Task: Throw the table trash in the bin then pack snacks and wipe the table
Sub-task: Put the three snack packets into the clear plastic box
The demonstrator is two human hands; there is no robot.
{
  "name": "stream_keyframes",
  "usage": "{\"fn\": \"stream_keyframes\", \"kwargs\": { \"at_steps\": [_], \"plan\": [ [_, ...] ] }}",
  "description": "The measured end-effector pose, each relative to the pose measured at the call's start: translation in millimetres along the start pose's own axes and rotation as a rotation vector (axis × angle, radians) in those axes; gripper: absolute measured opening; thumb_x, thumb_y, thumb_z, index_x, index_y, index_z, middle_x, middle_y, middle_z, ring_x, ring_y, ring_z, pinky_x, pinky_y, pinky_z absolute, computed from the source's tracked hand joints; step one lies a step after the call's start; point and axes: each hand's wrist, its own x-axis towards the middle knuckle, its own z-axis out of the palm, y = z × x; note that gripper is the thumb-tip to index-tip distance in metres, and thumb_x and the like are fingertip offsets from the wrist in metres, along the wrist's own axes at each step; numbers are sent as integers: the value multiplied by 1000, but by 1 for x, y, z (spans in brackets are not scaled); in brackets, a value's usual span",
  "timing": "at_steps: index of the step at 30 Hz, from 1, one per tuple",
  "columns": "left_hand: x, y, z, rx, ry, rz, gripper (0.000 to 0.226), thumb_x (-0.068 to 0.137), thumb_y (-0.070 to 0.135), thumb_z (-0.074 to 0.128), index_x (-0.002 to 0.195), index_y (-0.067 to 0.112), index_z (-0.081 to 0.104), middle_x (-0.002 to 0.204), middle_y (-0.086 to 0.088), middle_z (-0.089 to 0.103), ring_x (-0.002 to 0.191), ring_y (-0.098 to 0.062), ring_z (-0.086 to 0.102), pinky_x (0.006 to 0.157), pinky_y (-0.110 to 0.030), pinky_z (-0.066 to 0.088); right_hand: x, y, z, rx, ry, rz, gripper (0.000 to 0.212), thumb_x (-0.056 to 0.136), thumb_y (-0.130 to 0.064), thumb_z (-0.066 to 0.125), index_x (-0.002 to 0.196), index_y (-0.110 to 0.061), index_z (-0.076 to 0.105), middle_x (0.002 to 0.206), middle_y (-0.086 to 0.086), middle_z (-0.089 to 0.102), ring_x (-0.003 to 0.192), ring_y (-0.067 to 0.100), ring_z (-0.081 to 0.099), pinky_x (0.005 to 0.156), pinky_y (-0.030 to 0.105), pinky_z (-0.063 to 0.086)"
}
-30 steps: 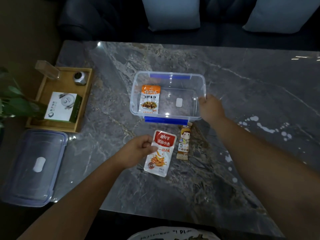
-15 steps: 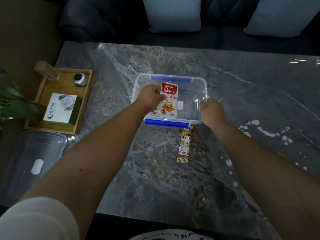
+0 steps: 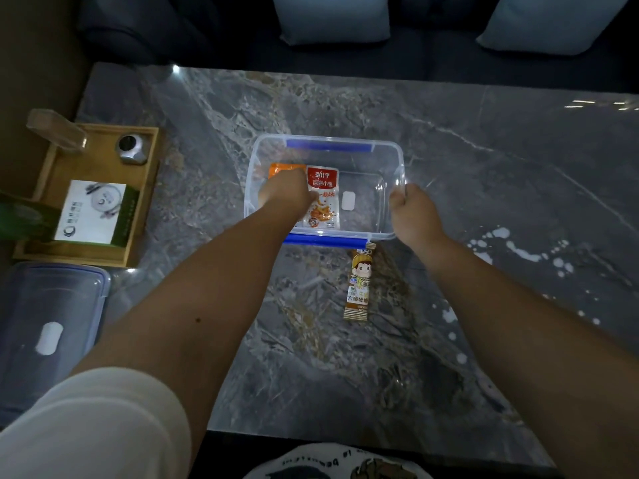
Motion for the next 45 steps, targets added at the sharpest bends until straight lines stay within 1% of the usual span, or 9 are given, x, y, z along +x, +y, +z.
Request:
{"fn": "stream_keyframes", "kwargs": {
  "at_steps": [11,20,24,26,28,30,39,42,45],
  "plan": [
    [-2,0,-1,-33,42,50,35,90,45,57,114,19,57,105,-7,66,94,-29,62,81,-43,51,-2,-3,-3,-21,19,-9,35,99,-30,33,104,-3,55,81,6,54,65,18,48,49,25,28],
    [-77,10,-29,-312,328,355,24,95,36,50,95,14,62,80,-4,67,71,-24,61,62,-34,47,-3,-6,-2,-26,16,21,39,99,-33,32,106,-3,55,83,9,57,74,24,56,63,30,36],
    [-141,11,9,-389,210,454,22,96,35,48,92,19,62,74,1,64,64,-18,59,59,-32,48,-5,-8,-4,-22,11,8,40,99,-33,32,108,-2,56,88,13,62,78,27,59,64,31,40],
    [-159,14,39,-269,54,470,26,97,40,44,109,24,60,90,-1,67,79,-21,64,65,-32,49,-5,-9,-5,-19,14,3,41,99,-32,32,108,0,56,94,17,64,84,30,60,68,33,43],
    [-164,19,67,-14,-106,475,46,98,48,35,141,32,34,119,-4,58,99,-25,60,72,-35,50,-6,-11,-7,-24,19,15,41,98,-32,33,108,0,56,99,18,63,89,32,60,71,34,44],
    [-162,22,83,134,-193,451,55,97,54,28,147,38,11,132,-6,44,111,-27,53,74,-39,49,-6,-12,-7,-35,12,21,41,98,-32,32,110,-1,55,102,17,63,91,31,59,73,34,43],
    [-182,-17,101,135,-112,562,54,94,50,39,145,34,29,130,-7,44,111,-26,51,81,-37,51,-6,-10,-10,-25,-10,18,40,99,-33,33,112,-1,54,99,13,60,86,25,54,72,31,40],
    [-179,-7,94,52,-101,426,59,95,51,37,147,28,20,131,-8,46,106,-27,56,79,-40,53,-5,-10,-9,-16,-20,26,40,99,-33,33,112,-2,55,94,10,58,82,24,54,69,30,39],
    [-169,13,88,41,-113,267,57,95,49,42,142,19,29,129,-10,52,110,-28,55,81,-41,52,-5,-11,-10,6,-31,23,39,98,-33,34,113,-4,56,98,13,62,85,26,57,72,32,44]
  ]
}}
